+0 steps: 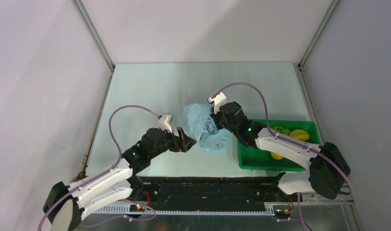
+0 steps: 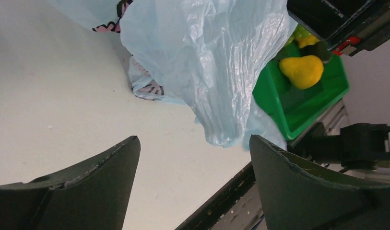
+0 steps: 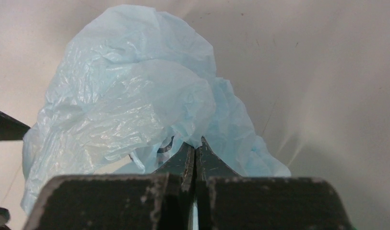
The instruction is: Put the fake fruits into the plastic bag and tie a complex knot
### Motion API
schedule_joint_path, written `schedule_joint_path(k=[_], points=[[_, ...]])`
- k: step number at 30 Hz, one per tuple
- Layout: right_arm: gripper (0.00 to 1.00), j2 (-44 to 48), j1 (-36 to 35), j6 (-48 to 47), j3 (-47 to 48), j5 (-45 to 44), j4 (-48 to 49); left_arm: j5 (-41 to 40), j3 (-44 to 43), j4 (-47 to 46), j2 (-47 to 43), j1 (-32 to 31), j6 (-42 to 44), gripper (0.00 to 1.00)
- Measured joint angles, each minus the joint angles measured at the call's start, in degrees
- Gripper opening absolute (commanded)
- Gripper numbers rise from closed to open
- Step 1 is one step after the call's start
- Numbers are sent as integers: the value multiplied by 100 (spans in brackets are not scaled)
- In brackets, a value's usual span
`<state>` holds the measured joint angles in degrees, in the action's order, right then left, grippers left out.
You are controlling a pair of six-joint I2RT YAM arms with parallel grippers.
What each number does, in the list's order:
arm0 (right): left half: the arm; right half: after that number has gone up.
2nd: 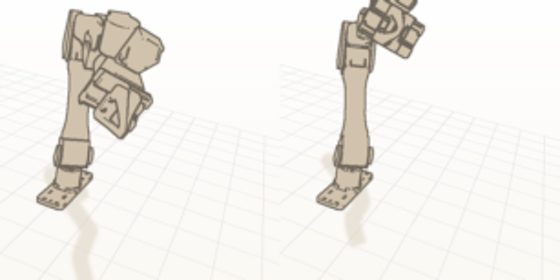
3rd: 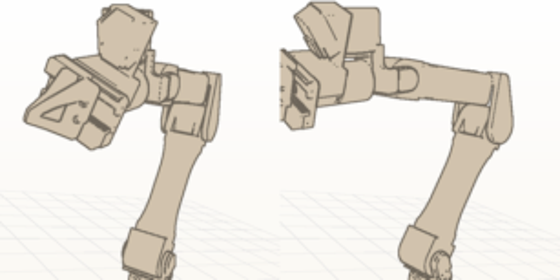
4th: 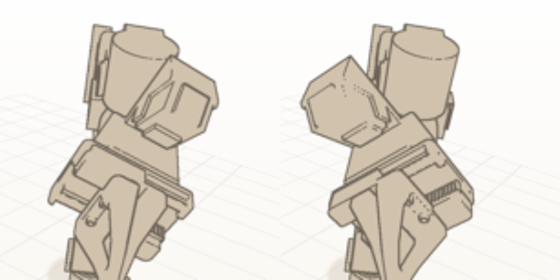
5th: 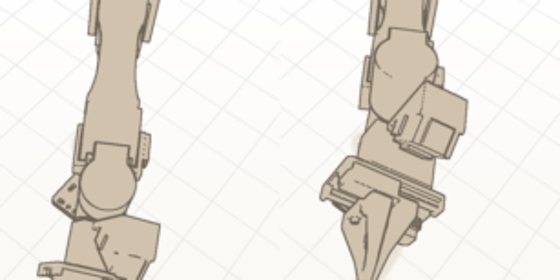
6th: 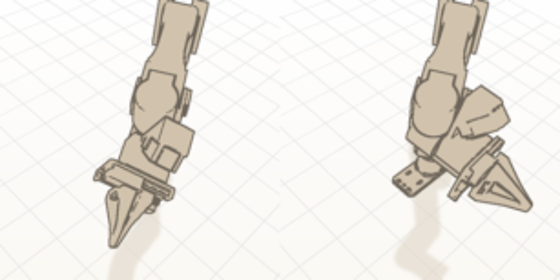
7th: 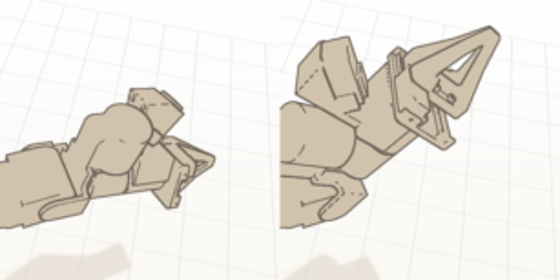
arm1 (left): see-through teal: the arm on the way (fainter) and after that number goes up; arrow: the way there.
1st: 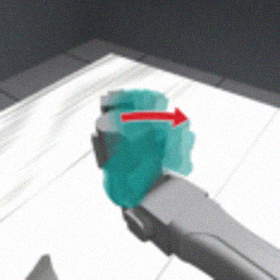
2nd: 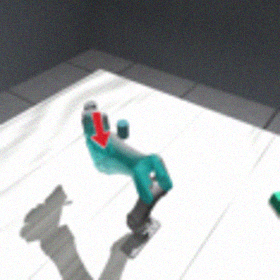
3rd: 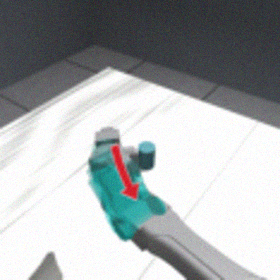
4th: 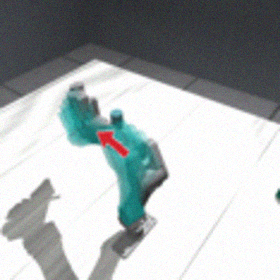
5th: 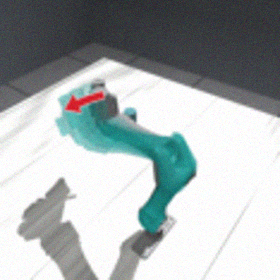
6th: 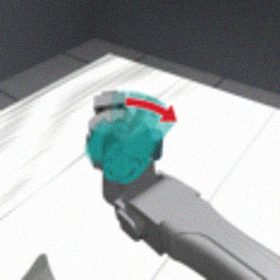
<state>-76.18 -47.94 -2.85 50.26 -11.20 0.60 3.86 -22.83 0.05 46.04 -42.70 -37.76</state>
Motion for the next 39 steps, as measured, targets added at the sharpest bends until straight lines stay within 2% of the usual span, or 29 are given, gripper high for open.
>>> schedule_joint_path(k=[4,8,10,17,22,24,27,31,39], points=[[0,2,20,365,103,-4,-166,-348,361,-715,2,-249,-444,89],[0,63,35,608,179,2,-286,-575,507,-1423,225,-398,-741,73],[0,107,42,693,186,9,-310,-654,518,-1615,380,-426,-848,71],[0,164,66,903,186,-28,-378,-857,516,-1971,890,-691,-1029,82],[0,164,133,1058,186,-44,-444,-1001,516,-2173,1027,-940,-1051,83],[0,164,155,1095,186,-42,-479,-1049,516,-2256,1110,-970,-1073,78],[0,168,168,1139,186,-35,-525,-1185,516,-2341,1281,-981,-1091,64],[0,208,168,1145,186,4,-584,-1502,516,-2350,1386,-1001,-1130,54],[0,271,168,1119,188,190,-654,-2245,516,-2350,1274,-1005,-1126,57]])
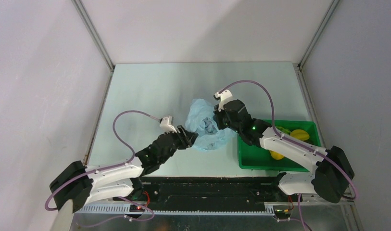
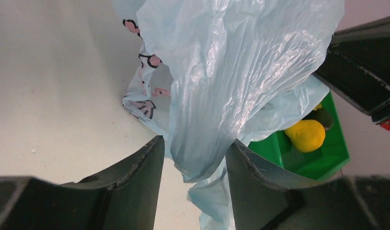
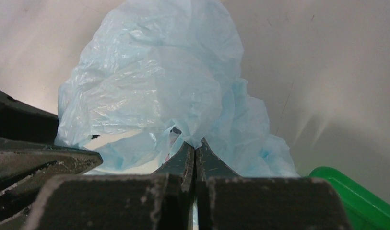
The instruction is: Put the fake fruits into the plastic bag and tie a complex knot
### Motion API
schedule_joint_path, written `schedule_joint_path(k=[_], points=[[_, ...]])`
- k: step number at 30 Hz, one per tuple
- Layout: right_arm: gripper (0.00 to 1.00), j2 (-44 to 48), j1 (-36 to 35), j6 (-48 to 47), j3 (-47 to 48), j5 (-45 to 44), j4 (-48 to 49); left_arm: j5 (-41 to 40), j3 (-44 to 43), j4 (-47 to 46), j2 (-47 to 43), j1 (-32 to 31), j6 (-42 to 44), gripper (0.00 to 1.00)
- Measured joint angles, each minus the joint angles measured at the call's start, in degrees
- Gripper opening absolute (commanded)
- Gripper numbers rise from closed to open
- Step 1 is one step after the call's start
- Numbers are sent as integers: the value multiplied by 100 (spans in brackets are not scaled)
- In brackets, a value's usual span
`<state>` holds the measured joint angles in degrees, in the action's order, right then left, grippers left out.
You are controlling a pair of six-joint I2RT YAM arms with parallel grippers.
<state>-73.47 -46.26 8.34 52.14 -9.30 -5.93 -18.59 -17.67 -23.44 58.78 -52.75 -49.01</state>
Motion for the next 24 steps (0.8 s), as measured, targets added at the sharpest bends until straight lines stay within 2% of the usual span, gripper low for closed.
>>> schedule_joint_path(k=[3,6,11,13,14,16,17,18,19,20,22,24], points=[[0,0,-2,-17,0,109,-28,-190,0,-9,-61,0,17,61],[0,0,-2,-42,0,243,-31,-273,0,-52,-85,-2,107,61],[0,0,-2,-44,0,415,-33,-284,0,-205,-125,-2,308,51],[0,0,0,-42,0,450,-33,-245,0,-234,-120,-2,354,34],[0,0,2,-39,0,468,-33,-208,0,-264,-111,0,378,18],[0,0,17,-31,0,476,-33,-111,0,-339,-85,0,396,3],[3,0,22,-26,0,476,-33,-39,2,-365,-81,-2,448,1],[17,0,28,-20,0,463,-33,17,2,-358,-90,-2,461,0],[24,0,35,-15,0,459,-39,68,0,-337,-111,-2,461,0],[38,0,37,9,0,437,-50,131,-20,-195,-179,-2,496,0],[54,24,37,39,0,387,-114,232,-129,186,-339,-2,533,0],[62,140,37,37,0,328,-258,352,-518,944,-542,-2,584,0]])
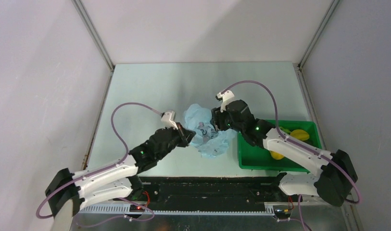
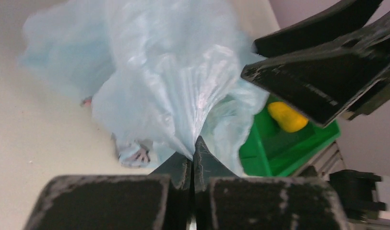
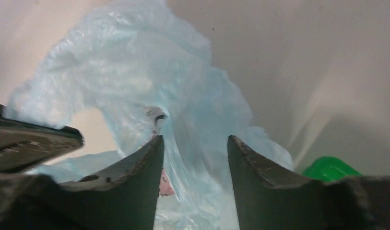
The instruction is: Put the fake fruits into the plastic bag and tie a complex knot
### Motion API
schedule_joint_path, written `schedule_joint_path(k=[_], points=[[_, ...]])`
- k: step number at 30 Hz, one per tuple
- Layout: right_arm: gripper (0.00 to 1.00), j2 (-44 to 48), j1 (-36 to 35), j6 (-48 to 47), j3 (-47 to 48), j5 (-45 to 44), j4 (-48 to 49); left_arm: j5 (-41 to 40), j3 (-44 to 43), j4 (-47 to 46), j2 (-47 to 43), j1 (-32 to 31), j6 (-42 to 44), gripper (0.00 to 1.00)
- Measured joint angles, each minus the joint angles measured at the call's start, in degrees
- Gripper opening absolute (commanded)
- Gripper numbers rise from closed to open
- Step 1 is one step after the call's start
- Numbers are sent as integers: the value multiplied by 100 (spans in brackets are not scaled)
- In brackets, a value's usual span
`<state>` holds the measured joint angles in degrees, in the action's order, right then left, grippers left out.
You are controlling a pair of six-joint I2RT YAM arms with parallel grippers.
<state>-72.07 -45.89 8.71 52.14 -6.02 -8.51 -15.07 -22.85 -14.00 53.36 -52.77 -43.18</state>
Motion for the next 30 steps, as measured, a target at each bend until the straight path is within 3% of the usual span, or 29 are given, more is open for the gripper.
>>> schedule_joint_path(k=[7,13,23,30], points=[[66,1185,-208,326,2,-350,-387,437,-1248,1862,-420,2,15,0],[51,1829,-986,765,9,-330,-129,852,-1305,2616,-442,15,9,0],[36,669,-1360,1893,-400,-15,870,1086,-1292,2920,-813,55,11,0],[37,133,-1443,2337,-922,-310,1362,1145,-1248,2986,-966,79,9,0]])
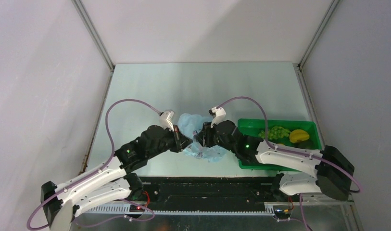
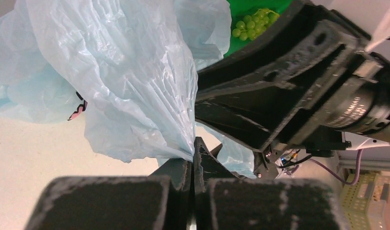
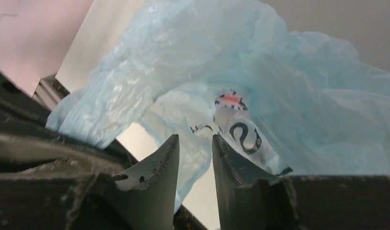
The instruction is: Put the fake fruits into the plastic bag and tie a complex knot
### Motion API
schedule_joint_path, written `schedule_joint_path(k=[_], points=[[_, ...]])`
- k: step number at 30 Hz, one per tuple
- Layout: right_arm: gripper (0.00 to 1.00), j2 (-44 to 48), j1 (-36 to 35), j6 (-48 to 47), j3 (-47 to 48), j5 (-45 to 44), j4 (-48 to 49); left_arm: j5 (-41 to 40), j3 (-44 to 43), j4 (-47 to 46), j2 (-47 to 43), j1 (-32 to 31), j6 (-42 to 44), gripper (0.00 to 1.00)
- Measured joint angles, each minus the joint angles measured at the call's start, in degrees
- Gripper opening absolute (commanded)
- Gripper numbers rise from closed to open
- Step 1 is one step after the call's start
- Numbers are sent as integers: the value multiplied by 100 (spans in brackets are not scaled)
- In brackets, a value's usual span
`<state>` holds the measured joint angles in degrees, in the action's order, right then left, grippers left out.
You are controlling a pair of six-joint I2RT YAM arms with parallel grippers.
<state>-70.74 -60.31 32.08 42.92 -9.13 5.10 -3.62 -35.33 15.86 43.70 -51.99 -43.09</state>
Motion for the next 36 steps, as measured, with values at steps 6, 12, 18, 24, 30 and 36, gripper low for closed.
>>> schedule_joint_path(k=[6,12,18,24,30,36], points=[[53,-833,-216,-61,0,-737,778,302,0,-26,0,15,68,0],[80,-1851,-92,-122,0,-1639,1060,776,-302,376,-138,31,640,0],[91,-2184,535,-66,20,-1915,868,125,-2367,1956,-457,74,1676,0],[91,-2157,815,26,254,-1738,1082,-748,-3941,3285,-597,118,2409,0],[92,-2039,881,-225,181,-1471,752,-782,-3530,3272,-619,170,2629,0],[96,-1117,608,-494,48,-1110,94,15,-2417,2767,-374,577,3161,0]])
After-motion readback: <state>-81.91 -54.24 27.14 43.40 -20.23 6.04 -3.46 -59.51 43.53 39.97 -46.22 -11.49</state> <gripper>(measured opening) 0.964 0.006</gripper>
